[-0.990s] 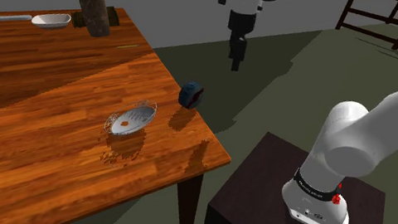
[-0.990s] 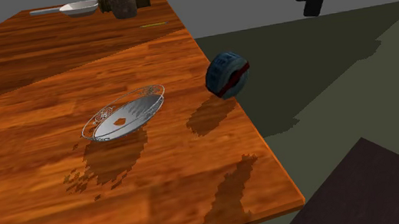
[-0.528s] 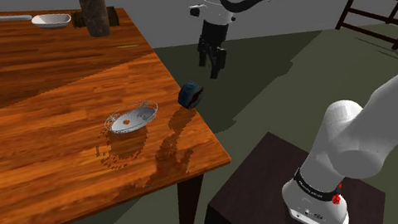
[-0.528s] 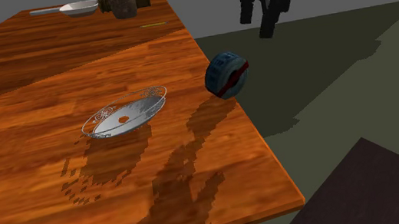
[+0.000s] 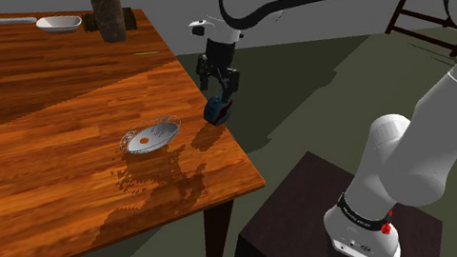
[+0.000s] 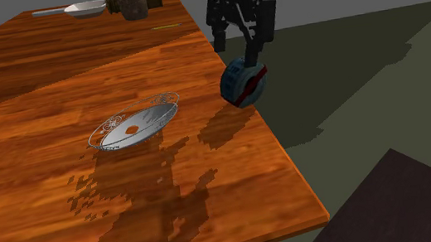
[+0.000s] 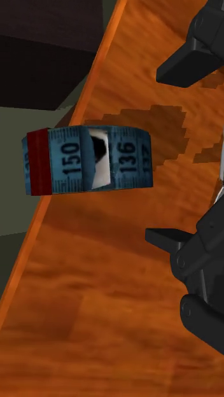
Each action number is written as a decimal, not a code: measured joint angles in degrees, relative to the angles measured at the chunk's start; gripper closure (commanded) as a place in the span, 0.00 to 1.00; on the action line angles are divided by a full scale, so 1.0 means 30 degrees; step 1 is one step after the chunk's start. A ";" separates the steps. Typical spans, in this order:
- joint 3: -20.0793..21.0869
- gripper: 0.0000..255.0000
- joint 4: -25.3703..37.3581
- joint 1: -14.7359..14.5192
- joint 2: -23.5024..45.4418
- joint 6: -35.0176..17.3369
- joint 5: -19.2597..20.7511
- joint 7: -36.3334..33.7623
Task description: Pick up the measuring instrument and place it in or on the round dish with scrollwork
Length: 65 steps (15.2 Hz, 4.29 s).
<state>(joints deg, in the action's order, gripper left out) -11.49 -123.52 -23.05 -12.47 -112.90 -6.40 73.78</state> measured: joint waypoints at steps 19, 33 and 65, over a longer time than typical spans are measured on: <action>0.0047 1.00 -0.0909 -0.0119 0.0468 -0.1394 -0.0218 0.0264; 0.0102 1.00 0.0907 -0.0099 -0.0022 0.0893 -0.0002 -0.0125; 0.2509 1.00 1.1543 -0.2281 0.5903 0.5044 -0.0599 -0.5074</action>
<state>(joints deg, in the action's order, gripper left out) -3.97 -88.90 -29.90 5.24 -97.77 -8.19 58.55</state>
